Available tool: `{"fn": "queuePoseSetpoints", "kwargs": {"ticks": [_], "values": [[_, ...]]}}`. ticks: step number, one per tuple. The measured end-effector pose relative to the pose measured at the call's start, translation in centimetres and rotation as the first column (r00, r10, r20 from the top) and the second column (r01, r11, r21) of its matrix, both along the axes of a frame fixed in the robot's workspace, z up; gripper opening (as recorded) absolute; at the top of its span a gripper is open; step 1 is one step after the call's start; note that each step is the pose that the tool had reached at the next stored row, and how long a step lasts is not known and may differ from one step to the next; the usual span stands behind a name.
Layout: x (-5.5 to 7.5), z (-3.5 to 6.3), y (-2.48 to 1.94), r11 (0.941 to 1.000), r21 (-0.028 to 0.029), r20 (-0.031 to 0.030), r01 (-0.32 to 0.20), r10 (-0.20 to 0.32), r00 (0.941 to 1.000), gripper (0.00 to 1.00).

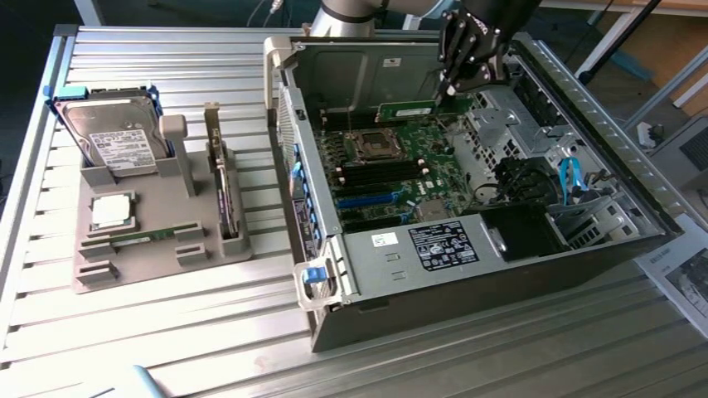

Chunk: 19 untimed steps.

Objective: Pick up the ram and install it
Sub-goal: 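Insert the ram into the slot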

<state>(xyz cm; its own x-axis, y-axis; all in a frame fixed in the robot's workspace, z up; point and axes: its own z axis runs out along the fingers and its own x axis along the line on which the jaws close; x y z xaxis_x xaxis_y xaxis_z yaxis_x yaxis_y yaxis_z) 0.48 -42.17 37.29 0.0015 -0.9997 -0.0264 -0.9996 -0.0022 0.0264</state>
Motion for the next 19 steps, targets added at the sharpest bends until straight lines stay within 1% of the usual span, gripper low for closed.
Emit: {"fn": "queuePoseSetpoints", "kwargs": {"ticks": [1,3,4,10,16,19], "values": [[0.0,-0.27,0.02,1.0000,-0.0001,0.0000,0.000,0.000,1.0000,0.12],[0.0,-1.44,0.11,1.0000,-0.0001,0.0000,0.000,0.000,1.0000,0.12],[0.0,-1.80,0.14,1.0000,0.0000,0.0000,0.000,0.000,1.0000,0.12],[0.0,-2.84,0.20,1.0000,-0.0001,0.0000,0.000,0.000,1.0000,0.12],[0.0,-4.32,0.29,1.0000,-0.0001,0.0000,0.001,-0.001,1.0000,0.12],[0.0,-4.54,0.31,1.0000,-0.0002,0.0000,0.001,-0.001,1.0000,0.12]]}}
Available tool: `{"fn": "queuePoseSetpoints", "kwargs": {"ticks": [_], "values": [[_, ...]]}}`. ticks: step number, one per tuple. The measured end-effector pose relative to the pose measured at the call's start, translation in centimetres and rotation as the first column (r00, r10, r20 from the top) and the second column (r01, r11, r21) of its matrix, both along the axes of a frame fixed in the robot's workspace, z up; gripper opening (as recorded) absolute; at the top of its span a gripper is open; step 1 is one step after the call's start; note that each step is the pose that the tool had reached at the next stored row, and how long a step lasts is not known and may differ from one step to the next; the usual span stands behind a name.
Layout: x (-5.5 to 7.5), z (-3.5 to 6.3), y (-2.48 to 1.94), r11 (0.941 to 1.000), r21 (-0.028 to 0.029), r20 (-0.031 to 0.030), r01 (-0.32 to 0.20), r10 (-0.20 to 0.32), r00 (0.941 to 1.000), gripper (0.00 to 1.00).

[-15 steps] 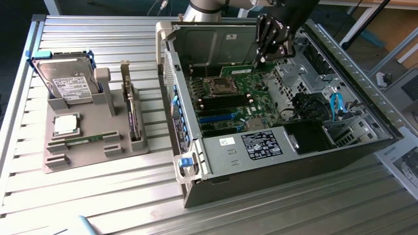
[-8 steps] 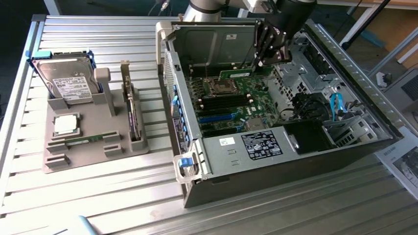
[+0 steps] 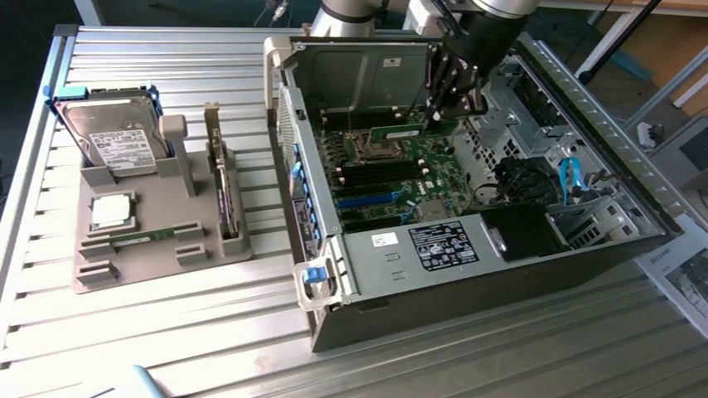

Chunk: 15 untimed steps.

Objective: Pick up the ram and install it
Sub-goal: 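Insert the ram into the slot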

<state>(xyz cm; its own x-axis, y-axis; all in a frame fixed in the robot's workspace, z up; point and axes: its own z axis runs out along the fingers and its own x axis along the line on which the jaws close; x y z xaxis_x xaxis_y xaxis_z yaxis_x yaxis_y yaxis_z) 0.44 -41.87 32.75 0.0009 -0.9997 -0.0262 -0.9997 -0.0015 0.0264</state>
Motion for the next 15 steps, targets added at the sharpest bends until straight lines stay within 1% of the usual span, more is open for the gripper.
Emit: {"fn": "queuePoseSetpoints", "kwargs": {"ticks": [3,4,8,10,15], "values": [[0.0,-0.01,0.00,1.0000,0.0001,0.0001,0.000,0.000,1.0000,0.12],[0.0,-0.07,0.09,1.0000,0.0004,0.0001,0.000,0.000,1.0000,0.12],[-0.1,-0.21,0.76,1.0000,0.0001,0.0000,0.000,0.000,1.0000,0.12],[-0.1,-0.35,0.93,1.0000,0.0002,0.0001,0.001,-0.001,1.0000,0.12],[-0.3,-1.16,1.06,1.0000,0.0001,0.0001,0.002,-0.002,1.0000,0.12]]}}
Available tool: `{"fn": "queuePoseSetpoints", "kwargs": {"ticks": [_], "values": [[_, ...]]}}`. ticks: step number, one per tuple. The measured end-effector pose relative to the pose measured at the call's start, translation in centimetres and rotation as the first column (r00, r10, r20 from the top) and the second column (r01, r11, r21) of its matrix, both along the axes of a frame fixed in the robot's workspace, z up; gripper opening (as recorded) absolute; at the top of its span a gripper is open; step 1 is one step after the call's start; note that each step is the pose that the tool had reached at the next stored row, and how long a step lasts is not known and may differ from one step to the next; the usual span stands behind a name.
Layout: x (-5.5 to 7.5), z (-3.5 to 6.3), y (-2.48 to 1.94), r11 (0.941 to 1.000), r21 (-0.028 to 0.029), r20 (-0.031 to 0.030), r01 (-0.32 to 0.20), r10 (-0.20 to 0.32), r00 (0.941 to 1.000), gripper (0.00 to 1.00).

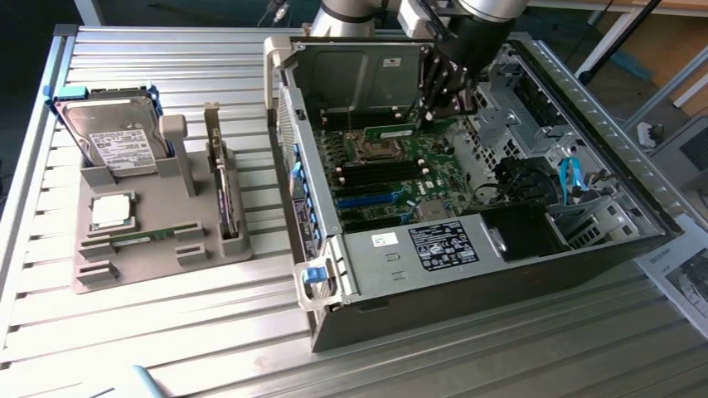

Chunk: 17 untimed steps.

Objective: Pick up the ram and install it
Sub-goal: 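Insert the ram into the slot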

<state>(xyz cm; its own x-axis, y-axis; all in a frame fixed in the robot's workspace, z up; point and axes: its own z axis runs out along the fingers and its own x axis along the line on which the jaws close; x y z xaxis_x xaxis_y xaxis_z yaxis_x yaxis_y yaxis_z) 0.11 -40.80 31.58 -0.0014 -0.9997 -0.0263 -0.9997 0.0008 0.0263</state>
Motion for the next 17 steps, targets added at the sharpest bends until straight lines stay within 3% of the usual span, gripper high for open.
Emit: {"fn": "queuePoseSetpoints", "kwargs": {"ticks": [17], "values": [[-0.3,-3.07,0.03,0.9999,0.0001,0.0000,0.016,-0.016,0.9999,0.12]]}}
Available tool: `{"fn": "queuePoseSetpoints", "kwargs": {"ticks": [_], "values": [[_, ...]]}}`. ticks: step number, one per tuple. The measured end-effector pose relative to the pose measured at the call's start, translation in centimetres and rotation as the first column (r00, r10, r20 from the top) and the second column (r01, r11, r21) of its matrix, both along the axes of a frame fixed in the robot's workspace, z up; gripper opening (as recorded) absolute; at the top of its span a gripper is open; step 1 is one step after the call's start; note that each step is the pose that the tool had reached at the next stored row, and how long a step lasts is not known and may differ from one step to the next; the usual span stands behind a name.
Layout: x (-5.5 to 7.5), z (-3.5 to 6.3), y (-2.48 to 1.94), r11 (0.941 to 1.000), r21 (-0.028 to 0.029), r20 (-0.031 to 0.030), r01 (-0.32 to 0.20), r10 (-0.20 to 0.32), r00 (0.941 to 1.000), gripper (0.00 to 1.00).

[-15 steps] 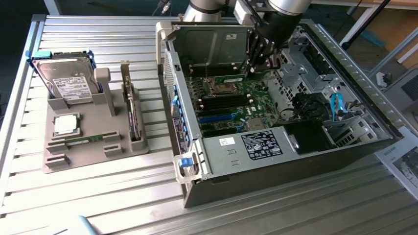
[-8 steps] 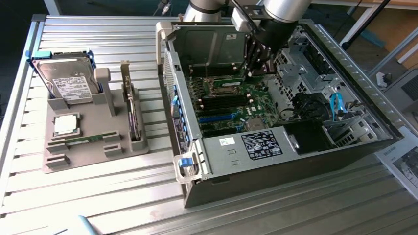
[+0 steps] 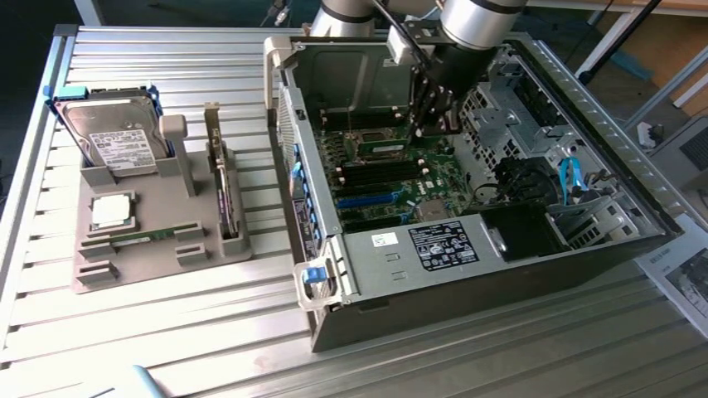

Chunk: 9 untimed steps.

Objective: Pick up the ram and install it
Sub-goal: 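Insert the ram into the slot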

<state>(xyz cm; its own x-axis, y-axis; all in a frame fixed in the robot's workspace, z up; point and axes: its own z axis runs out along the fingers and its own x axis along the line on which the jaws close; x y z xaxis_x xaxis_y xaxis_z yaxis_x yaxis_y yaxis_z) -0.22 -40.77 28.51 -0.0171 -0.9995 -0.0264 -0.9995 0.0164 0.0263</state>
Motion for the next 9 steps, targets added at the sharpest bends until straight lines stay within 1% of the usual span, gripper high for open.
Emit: {"fn": "queuePoseSetpoints", "kwargs": {"ticks": [9], "values": [[-0.17,-1.15,0.00,1.0000,0.0000,0.0000,0.007,-0.007,1.0000,0.12]]}}
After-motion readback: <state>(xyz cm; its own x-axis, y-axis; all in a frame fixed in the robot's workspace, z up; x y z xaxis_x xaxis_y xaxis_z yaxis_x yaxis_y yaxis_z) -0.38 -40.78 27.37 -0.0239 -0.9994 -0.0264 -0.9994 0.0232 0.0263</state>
